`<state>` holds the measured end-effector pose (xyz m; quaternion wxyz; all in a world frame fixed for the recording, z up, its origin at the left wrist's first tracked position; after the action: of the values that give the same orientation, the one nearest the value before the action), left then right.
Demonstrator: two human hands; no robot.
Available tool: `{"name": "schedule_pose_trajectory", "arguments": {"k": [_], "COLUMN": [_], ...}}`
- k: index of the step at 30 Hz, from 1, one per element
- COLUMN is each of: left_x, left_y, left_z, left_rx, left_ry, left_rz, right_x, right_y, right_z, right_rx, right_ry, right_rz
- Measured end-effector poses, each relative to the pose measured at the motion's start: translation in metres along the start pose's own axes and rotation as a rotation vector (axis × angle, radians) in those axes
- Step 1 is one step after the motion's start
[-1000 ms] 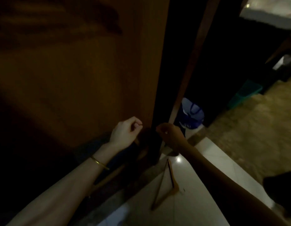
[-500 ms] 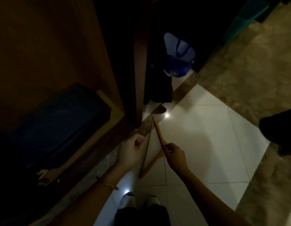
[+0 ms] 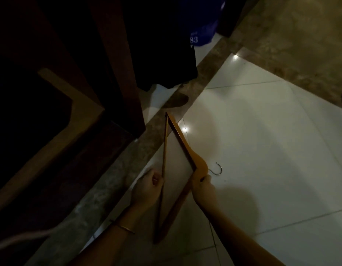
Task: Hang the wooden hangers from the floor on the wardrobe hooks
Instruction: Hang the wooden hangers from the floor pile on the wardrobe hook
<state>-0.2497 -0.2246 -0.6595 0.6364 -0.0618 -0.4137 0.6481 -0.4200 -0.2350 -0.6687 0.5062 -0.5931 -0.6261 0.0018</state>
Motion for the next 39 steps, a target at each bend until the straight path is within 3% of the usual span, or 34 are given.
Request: {"name": "schedule_pose_trajectory", "arguments": {"k": [6,10,16,19,24,27,30,35,39], "left_x": [-0.039,-0.045,-0.041,-0.026,0.019,0.060,0.105,0.156,0.200], "left_y": [0.044,0.052,0.046,0.026,-0.030,-0.074,-0.115,-0.183,-0.245], "left_z": [-0.027,-0.024,0.005,0.038,0.110,0.168,0.221,0.288,0.334], "left_rx": [-0.155,-0.162,-0.020,0.054,0.038,-0.011,-0.069,-0.168,-0.058], "left_ry": [0.000,-0.115,-0.058,0.003,0.167,0.339,0.463,0.543,0.486], "left_rz": [-0.200,-0.168,-0.174,-0.151,-0.060,0.101,0.109,0.151,0.118], "right_x": [-0.037,-0.040,-0.040,-0.019,0.041,0.092,0.146,0.232,0.290], "right_y": [0.025,0.039,0.021,-0.011,-0.104,-0.159,-0.199,-0.260,-0.312], "right_z": [0.020,0.024,-0.001,-0.025,-0.070,-0.091,-0.107,-0.146,-0.196], "right_rx": [-0.144,-0.181,-0.534,-0.599,-0.489,-0.325,-0.120,0.148,0.242], "right_ry": [0.148,0.104,0.235,0.239,0.075,-0.020,-0.117,-0.317,-0.517], "right_rz": [0.074,0.158,0.322,0.392,0.517,0.509,0.452,0.379,0.343]}}
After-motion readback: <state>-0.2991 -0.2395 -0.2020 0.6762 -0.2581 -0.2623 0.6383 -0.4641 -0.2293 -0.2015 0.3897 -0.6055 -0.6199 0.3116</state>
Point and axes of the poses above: each hand's wrist, its own x-axis away from the middle knuckle, its own y-axis out of the palm, z = x × y, the point moved 2 cm from there along -x, towards the middle knuckle, and after that the axes turned 1 degree about y, right-handed, at the moved point
